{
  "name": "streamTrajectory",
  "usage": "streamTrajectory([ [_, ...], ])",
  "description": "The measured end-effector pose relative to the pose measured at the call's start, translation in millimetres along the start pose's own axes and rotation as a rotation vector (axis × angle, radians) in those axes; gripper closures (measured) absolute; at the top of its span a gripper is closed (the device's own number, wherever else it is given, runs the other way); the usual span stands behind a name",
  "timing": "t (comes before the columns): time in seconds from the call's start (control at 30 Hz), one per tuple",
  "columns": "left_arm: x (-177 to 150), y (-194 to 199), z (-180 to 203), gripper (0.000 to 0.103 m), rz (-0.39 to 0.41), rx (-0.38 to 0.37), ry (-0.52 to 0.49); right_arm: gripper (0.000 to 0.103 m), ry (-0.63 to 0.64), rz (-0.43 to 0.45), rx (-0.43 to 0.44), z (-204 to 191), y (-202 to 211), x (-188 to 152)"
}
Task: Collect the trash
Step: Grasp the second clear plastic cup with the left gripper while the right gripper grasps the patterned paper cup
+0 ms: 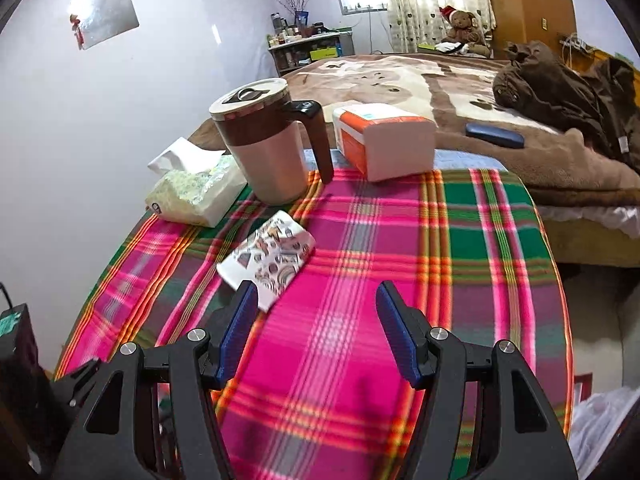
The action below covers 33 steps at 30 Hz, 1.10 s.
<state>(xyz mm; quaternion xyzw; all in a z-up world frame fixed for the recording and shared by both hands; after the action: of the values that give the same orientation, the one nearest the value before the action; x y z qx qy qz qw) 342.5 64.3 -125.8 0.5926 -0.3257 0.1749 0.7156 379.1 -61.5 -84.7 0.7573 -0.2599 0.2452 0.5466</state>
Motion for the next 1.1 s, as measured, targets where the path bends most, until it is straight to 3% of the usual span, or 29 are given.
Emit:
streamTrajectory([
  [0.1, 1, -3, -3, 0.034, -0.009, -0.012, 0.012, 0.040, -0.010, -0.015, 0.011, -8, -10, 4],
  [0.17, 0, -2, -4, 0.047, -0.007, -0.027, 0.017, 0.040, -0.010, -0.019, -0.001, -10, -16, 6],
  [0.37, 1, 5, -17, 0.047, 0.019, -0.012, 0.016, 0.040, 0.005, -0.034, -0.028, -18, -32, 8],
  [0.77, 3, 8, -62, 0.047, 0.045, 0.051, 0.111, 0.040, -0.037, -0.107, -0.023, -40, -72, 13],
  [1.1, 0, 7, -82, 0.047, 0.043, 0.053, 0.187, 0.036, -0.038, -0.138, -0.136, -45, -96, 13],
])
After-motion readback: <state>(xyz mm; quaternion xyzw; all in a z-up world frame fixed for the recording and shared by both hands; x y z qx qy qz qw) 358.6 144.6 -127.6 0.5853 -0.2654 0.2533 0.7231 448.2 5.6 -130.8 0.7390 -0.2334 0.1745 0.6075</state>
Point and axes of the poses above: each gripper's, at about its wrist camera, not at the fingertips, and y roughly against the way its jaws point, z to its right, x to its top, the point moved 10 cm from there along -y, roughly the way its jaws point, and after that the axes turned 7 degrees about -y, right-handed, at the moved point
